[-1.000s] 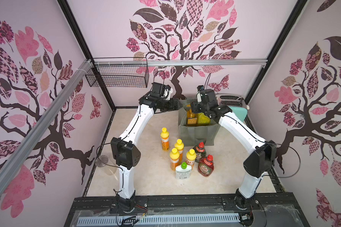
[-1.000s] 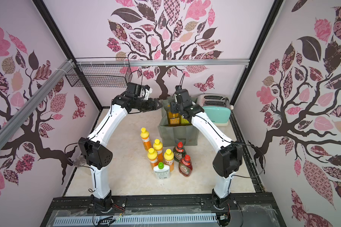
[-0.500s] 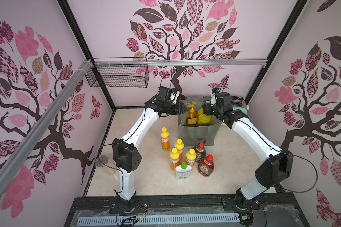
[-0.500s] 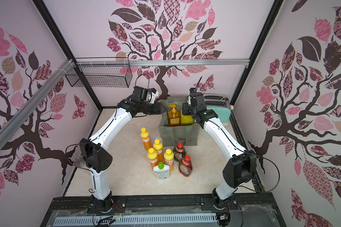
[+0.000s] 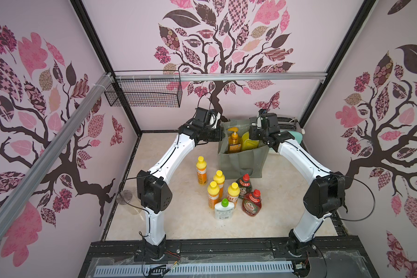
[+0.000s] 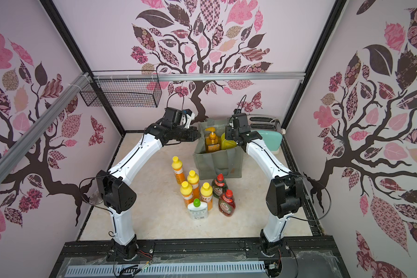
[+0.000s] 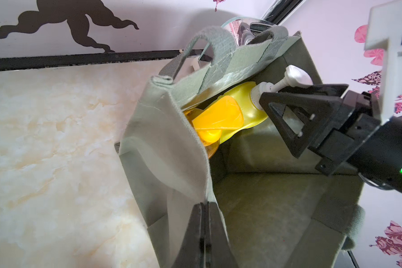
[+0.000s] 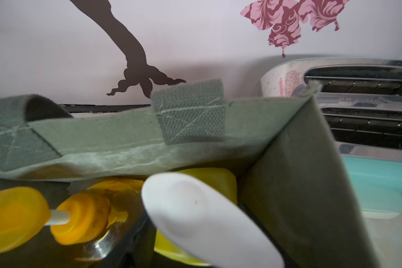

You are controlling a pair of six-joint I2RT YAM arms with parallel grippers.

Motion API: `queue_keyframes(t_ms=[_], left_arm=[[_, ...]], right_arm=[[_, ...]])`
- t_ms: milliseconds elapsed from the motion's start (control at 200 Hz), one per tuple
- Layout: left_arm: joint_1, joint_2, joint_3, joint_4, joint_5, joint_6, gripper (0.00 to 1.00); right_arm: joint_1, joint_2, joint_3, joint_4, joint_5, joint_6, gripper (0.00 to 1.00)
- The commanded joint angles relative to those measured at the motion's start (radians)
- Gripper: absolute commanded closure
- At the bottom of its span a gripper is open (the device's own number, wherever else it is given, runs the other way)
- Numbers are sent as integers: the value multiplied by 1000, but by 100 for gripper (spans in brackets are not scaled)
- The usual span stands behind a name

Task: Pack dish soap into the shopping bag
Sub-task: Adjust the bottle of dish soap in the shopping bag.

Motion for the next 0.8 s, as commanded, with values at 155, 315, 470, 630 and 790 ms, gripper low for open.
queue_keyframes(t_ms=[155,315,470,630,790], left_arm=[[-13,-28,-45,3,-15,11,86],[-28,-50,-70,7,-18,9,47],[-71,-109,-143,-10,-80,24,37],[-129,-133,-168,-74,-179,65,31],[-145,-131,-202,-88,-226,82,38]], right_arm=[[-5,98,104,-10,-3,-18,40],[-4,104,93,-9,-6,-38,50],[-4,77,96,-15,-39,-97,76],[-5,26,111,-33,-66,-164,91],[-5,19,182,-91,-78,-238,95]])
